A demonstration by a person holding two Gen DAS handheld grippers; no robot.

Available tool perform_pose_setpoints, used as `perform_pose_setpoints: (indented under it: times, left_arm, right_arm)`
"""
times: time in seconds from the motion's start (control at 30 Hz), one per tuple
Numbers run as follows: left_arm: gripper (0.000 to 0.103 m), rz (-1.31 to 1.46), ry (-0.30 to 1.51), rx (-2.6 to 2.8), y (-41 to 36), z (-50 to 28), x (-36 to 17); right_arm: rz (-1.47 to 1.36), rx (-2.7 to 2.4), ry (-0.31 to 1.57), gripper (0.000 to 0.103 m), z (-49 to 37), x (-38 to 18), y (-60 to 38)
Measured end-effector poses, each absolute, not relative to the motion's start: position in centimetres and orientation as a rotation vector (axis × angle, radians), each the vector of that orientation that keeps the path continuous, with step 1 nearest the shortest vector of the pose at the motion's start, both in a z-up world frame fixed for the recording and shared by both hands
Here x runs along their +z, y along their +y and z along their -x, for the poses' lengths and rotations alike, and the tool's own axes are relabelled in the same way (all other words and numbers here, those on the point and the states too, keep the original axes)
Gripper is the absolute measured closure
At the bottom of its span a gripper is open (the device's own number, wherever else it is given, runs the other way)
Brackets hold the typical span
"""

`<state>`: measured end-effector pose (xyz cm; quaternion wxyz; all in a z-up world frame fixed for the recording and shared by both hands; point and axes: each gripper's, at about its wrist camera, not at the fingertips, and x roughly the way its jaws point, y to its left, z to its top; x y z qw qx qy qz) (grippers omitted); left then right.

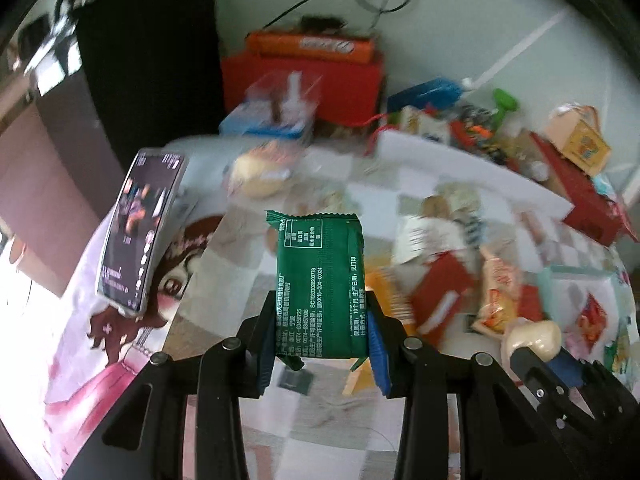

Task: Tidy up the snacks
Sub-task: 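Lift the green pack and cream bun and carry both toward the tray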

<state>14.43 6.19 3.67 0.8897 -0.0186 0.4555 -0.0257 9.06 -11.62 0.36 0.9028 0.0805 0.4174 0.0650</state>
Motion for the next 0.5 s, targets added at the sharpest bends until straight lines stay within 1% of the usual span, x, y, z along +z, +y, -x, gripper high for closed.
perform_pose_setpoints:
  times: [0.2,0.5]
  left_arm:
    - [0.062,0.018,0.906,-0.175,1.6,-13.2,5.8]
    - [0.062,-0.042,0.902,-0.376,-6.3,-11.2,6.7]
  right_arm:
    - [-0.188,0.055,0.816,0.065,-7.8,2.6,-14.8]
    - [-0.275,-0.137,0.801,0.065,-6.2,3.3,-22.7]
